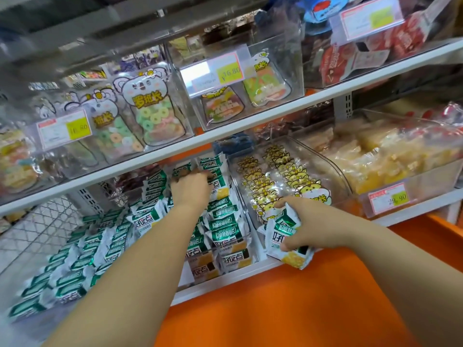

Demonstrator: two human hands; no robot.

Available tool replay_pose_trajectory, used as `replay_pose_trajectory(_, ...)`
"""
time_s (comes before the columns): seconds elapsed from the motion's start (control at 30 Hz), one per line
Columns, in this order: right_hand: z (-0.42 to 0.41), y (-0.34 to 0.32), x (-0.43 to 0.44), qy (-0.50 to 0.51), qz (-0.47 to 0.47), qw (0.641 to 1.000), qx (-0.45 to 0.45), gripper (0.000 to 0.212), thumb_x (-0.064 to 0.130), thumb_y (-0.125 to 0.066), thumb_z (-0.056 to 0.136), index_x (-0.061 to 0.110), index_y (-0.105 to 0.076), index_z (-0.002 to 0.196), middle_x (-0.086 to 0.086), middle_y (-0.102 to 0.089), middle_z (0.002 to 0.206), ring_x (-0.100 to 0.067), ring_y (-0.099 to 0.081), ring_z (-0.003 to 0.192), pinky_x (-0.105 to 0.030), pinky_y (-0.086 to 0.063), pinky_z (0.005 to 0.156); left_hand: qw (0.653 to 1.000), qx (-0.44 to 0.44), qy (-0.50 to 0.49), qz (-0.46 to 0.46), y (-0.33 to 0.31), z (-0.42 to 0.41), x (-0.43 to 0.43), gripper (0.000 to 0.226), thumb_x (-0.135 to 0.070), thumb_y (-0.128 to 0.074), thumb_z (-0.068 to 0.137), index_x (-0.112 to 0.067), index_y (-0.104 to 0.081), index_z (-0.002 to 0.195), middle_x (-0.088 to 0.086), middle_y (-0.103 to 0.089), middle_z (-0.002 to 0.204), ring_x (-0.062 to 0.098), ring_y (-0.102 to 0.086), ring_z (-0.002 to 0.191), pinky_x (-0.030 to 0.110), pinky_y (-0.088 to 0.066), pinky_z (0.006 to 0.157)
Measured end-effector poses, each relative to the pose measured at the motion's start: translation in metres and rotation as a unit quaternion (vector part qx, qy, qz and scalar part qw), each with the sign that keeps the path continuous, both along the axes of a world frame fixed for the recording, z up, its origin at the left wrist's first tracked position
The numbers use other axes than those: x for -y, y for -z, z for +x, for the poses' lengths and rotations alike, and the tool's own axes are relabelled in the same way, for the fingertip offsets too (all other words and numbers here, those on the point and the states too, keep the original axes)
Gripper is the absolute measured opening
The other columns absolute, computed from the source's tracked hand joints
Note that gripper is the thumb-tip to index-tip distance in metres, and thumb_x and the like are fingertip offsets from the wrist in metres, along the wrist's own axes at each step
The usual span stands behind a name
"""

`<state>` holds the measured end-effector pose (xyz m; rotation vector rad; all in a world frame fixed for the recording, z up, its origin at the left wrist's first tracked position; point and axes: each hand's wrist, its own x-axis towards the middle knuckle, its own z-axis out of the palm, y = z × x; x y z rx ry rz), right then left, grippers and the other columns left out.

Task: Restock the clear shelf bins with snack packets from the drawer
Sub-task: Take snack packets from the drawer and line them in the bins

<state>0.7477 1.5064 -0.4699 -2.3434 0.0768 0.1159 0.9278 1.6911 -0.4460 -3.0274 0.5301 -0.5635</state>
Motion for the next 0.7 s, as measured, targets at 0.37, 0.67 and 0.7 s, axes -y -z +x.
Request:
replay_pose_trajectory(0.37,-0.004,-0.014,-0.003,0.056,0.119,0.986,0.106,0.061,0.027,-0.083,0.070,0.029,-0.046,0.118,0.001,-0.067,0.099,-0.018,-0.067,0.087,-0.039,-0.056,0.079,0.857,-0.261,0.268,-0.355,0.005,-0.122,0.009,0.034,-0.036,-0.054,0.094,-0.043,-0.046,0.126,-0.026,-0.052,0.112,0.001,-0.058,0.098,0.012,-0.048,0.073)
replay_pose_trajectory(0.67,-0.012,-0.030,-0.024,0.026,0.116,0.979,0.168,0.047,0.025,-0.081,0.073,0.033,-0.044,0.101,0.003,-0.065,0.093,-0.016,-0.067,0.076,-0.030,-0.054,0.058,0.847,-0.325,0.307,-0.288,-0.020,-0.113,-0.013,0.049,-0.049,-0.073,0.074,-0.045,-0.054,0.119,-0.016,-0.053,0.124,0.011,-0.060,0.108,0.041,-0.051,0.093)
replay_pose_trajectory(0.7,-0.012,-0.031,-0.025,0.017,0.119,0.979,0.162,0.044,0.025,-0.082,0.072,0.032,-0.046,0.096,0.003,-0.065,0.093,-0.016,-0.067,0.077,-0.032,-0.055,0.060,0.844,-0.336,0.304,-0.288,-0.022,-0.113,-0.016,0.050,-0.048,-0.076,0.072,-0.043,-0.055,0.117,-0.009,-0.056,0.121,0.015,-0.062,0.102,0.043,-0.053,0.089)
